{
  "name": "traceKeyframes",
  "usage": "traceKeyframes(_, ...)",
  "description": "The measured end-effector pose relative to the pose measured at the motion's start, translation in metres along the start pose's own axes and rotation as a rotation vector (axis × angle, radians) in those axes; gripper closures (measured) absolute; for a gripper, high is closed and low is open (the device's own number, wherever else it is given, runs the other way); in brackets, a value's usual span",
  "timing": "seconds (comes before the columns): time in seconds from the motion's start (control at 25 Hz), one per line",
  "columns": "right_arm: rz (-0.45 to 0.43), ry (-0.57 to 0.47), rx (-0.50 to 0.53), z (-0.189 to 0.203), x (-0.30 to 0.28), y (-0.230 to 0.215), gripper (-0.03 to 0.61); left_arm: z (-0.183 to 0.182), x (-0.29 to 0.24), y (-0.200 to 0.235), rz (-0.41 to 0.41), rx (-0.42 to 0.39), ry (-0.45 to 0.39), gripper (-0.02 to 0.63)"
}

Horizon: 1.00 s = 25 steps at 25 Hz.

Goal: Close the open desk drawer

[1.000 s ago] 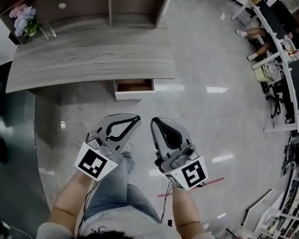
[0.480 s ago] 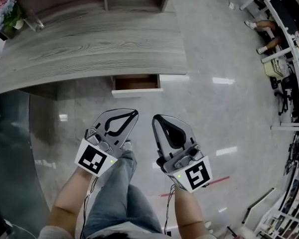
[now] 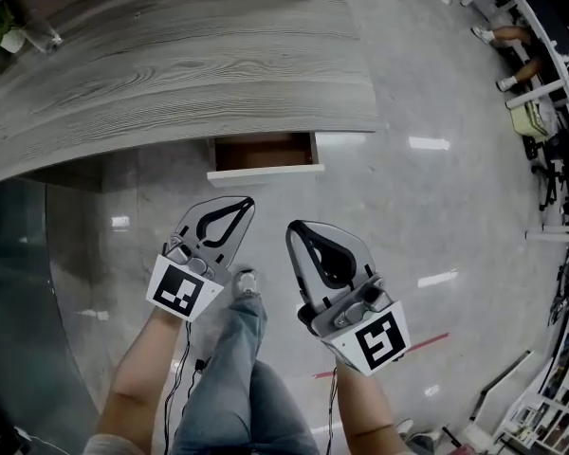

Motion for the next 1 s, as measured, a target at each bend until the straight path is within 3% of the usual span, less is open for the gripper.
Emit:
traceKeyframes(0.28, -0.001, 0.034, 0.014, 0.024, -0.005, -0.012, 0.571, 0.045, -0.028, 0.013, -0.064, 0.030, 0.026, 0.603)
traceKeyframes(0.52, 0.013, 0.037, 0.006, 0.029, -0.006, -0.023, 0.571, 0.048, -0.039, 0.014, -0.054, -0.018, 0.020, 0.603)
traceKeyframes(0.76, 0.029, 0.027, 0.005, 0.025, -0.008, -0.031, 0.571, 0.053, -0.047, 0.026, -0.083, 0.045, 0.025, 0.604)
traceKeyframes(1.0, 0.048, 0.026, 0.001, 0.024, -0.009, -0.036, 0.571, 0.052, -0.072, 0.042, -0.071, -0.017, 0.029, 0.604)
Point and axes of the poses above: the fingertips, and each gripper's own axes: x backward along the fingers, y to its left, z out of its underside, the point moved 6 cm from there along x, backward along the fingers, and after that the axes turned 8 degrees about -x, right-handed, at the moved point
